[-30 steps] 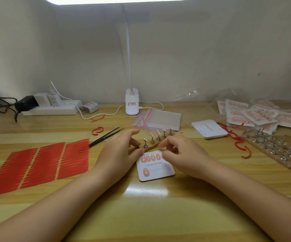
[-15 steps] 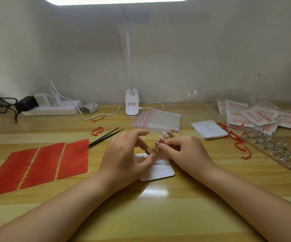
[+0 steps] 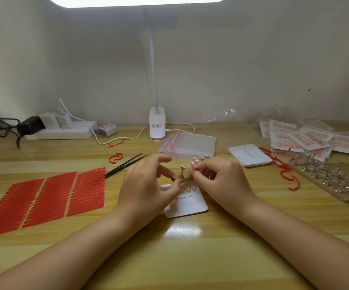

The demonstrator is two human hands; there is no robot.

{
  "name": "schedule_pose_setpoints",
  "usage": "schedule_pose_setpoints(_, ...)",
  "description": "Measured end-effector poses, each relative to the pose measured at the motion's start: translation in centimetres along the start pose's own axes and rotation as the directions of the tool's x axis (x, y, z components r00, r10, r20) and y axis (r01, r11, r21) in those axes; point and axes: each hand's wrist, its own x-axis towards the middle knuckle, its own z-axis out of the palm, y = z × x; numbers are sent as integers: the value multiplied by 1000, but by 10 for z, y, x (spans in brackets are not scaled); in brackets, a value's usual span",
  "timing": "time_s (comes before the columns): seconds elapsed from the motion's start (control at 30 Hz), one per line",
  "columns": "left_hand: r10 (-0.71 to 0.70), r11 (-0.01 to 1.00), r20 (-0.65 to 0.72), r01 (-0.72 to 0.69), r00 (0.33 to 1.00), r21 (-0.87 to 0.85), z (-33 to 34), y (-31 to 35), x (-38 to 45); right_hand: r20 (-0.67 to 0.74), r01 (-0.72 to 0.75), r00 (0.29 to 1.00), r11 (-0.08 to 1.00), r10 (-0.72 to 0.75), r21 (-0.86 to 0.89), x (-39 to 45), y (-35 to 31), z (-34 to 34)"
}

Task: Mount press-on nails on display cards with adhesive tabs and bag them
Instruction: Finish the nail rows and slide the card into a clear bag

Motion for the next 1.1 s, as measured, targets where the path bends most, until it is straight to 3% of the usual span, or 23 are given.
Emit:
schedule_pose_setpoints(0.23,-246,969,59,245,968,19,-1,-22,12,1,-68,998,994,68,89,-1,-4,1)
schedule_pose_setpoints(0.37,-287,958,135,281,948,62,3,-25,12,36,-113,993,979,109,169,-2,-7,2)
schedule_pose_setpoints(0.47,-207,977,36,204,978,66,1,-20,10,57,-167,986,959,158,228,-2,-6,2)
schedule_pose_setpoints(0.53,-59,998,-41,60,997,21,0,-12,8,47,-165,986,959,158,230,-2,-4,3)
schedule_pose_setpoints(0.67,136,988,16,-135,991,-75,2,4,-1,47,-133,991,963,125,234,-3,-5,4)
schedule_pose_setpoints(1.1,172,980,-57,-176,983,-90,0,2,0,33,98,994,985,-104,140,-5,-10,5)
